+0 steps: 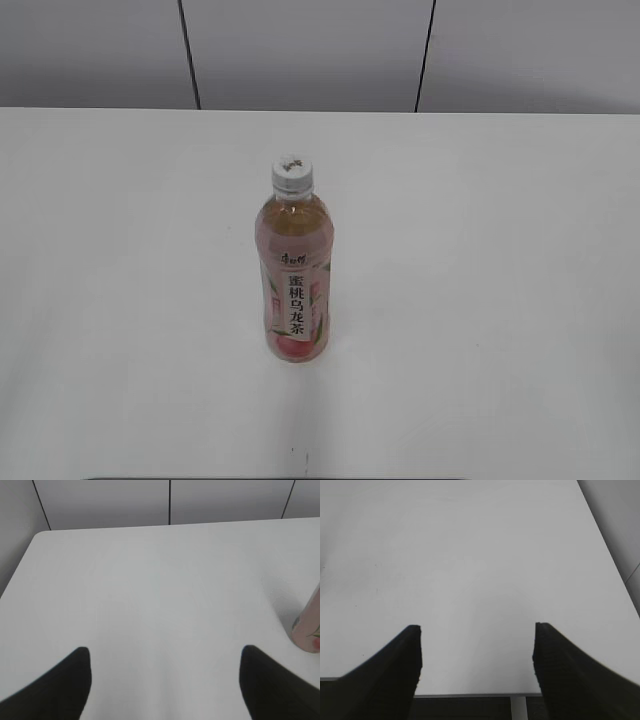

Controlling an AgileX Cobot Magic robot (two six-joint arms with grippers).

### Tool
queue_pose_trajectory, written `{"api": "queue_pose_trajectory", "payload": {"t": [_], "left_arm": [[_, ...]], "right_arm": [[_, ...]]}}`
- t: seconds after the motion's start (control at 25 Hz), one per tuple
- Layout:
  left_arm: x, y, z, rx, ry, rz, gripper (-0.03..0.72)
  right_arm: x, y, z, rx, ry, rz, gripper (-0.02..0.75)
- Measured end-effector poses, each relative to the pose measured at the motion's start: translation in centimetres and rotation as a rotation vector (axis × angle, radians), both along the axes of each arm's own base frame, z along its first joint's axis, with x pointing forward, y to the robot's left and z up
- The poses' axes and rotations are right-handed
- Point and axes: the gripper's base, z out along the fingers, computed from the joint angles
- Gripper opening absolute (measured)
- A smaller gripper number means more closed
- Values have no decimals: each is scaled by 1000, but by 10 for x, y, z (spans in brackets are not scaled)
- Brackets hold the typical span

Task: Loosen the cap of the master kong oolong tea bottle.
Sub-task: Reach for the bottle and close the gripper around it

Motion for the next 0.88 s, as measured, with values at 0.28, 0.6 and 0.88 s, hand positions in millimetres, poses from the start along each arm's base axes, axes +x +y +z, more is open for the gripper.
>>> {"api": "queue_pose_trajectory", "payload": {"t": [0.28,0.6,0.88], "left_arm": [[0,0,0,0,0,0,543],[0,0,0,0,0,0,543],[0,0,0,0,0,0,543]], "right_arm": [[0,0,0,0,0,0,524],[0,0,0,0,0,0,524],[0,0,0,0,0,0,524]]}}
